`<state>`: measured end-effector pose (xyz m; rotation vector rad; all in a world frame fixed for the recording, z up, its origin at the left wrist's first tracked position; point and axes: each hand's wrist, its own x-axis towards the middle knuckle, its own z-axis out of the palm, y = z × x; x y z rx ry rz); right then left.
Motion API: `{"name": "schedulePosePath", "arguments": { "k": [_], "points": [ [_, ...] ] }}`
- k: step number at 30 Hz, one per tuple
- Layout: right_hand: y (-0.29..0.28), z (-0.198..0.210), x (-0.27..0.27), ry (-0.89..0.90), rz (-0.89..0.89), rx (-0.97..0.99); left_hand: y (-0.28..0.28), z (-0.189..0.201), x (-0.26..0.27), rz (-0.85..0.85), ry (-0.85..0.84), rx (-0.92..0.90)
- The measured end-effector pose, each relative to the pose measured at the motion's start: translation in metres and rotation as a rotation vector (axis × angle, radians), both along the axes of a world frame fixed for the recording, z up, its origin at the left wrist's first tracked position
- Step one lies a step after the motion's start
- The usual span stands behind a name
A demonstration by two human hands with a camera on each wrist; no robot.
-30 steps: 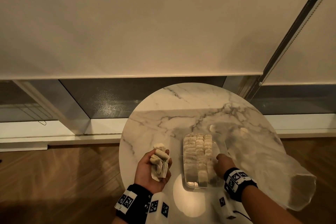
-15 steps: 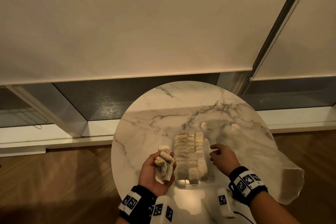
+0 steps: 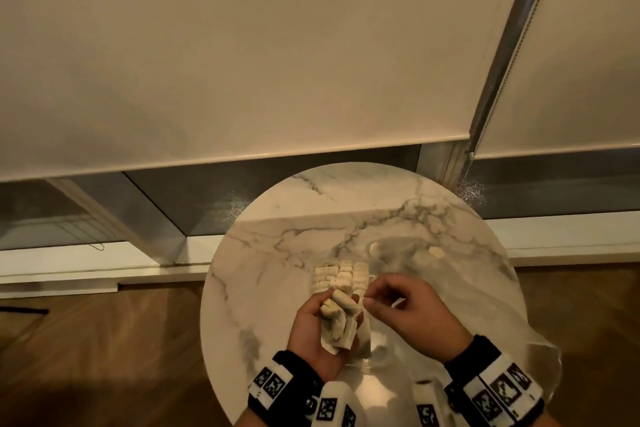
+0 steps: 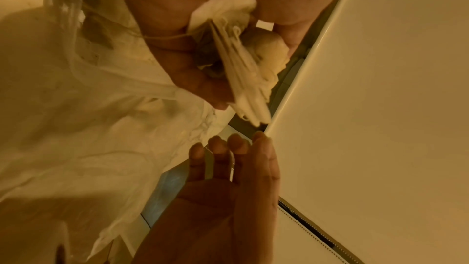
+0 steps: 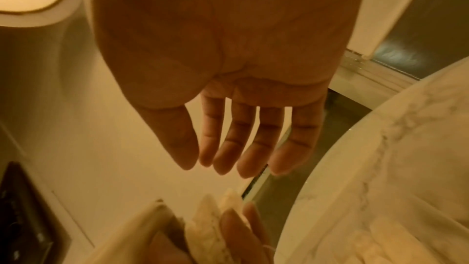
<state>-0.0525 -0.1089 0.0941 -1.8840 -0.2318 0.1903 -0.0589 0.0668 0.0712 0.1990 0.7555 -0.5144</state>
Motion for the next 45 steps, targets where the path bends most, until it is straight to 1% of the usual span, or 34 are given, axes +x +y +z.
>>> {"name": "schedulePosePath", "arguments": {
  "k": [2,5,8,10,12,13,15,17,20,22,23,27,30,32,35,37,39,42,45],
  "points": [
    [-0.007,0.007,-0.001,-0.022,0.069,-0.030,-0.014,0.006,0.001,-0.001,-0.052,0.084],
    [-0.019,0.017,-0.001,-0.099,0.170,-0.102,-0.027,0.012,0.003,-0.040,-0.146,0.162],
    [-0.027,0.021,0.002,-0.180,0.238,-0.145,-0.031,0.007,0.006,-0.059,-0.211,0.235],
    [-0.030,0.025,0.002,-0.152,0.189,-0.128,-0.031,0.005,0.008,-0.050,-0.227,0.267],
    [-0.029,0.025,0.001,-0.105,0.108,-0.128,-0.030,0.003,0.011,-0.031,-0.221,0.240],
    [-0.028,0.026,0.001,-0.061,0.091,-0.143,-0.031,0.004,0.012,-0.019,-0.212,0.222],
    [-0.022,0.028,0.001,0.027,0.092,-0.160,-0.034,0.008,0.012,-0.006,-0.197,0.268],
    [-0.017,0.026,0.001,0.069,0.085,-0.127,-0.038,0.015,0.010,0.028,-0.210,0.278],
    [-0.011,0.026,0.002,0.114,0.073,-0.064,-0.036,0.015,0.008,0.109,-0.152,0.138],
    [-0.010,0.029,0.003,0.198,0.061,0.019,-0.030,0.011,0.006,0.132,-0.100,-0.003],
    [-0.009,0.031,0.003,0.241,0.055,0.076,-0.027,0.010,0.005,0.135,-0.094,-0.033],
    [-0.007,0.034,0.004,0.441,-0.005,0.343,-0.017,0.009,0.003,0.141,-0.125,-0.002],
    [-0.002,0.029,0.004,0.577,-0.053,0.485,-0.012,0.007,-0.002,0.192,-0.140,-0.108],
    [0.001,0.027,0.003,0.653,-0.065,0.609,-0.009,0.005,-0.005,0.197,-0.129,-0.188],
    [0.004,0.023,0.001,0.776,-0.087,0.853,-0.001,-0.003,-0.009,0.202,-0.120,-0.168],
    [0.003,0.021,-0.002,0.834,-0.077,0.989,0.003,-0.009,-0.012,0.222,-0.156,-0.244],
    [0.002,0.021,-0.004,0.890,-0.028,1.080,0.004,-0.015,-0.015,0.224,-0.175,-0.276],
    [0.004,0.021,-0.005,0.932,0.024,1.154,0.001,-0.016,-0.017,0.190,-0.177,-0.237],
    [0.011,0.026,-0.007,0.928,0.046,1.169,0.000,-0.015,-0.017,0.189,-0.142,-0.110]
  ]
}}
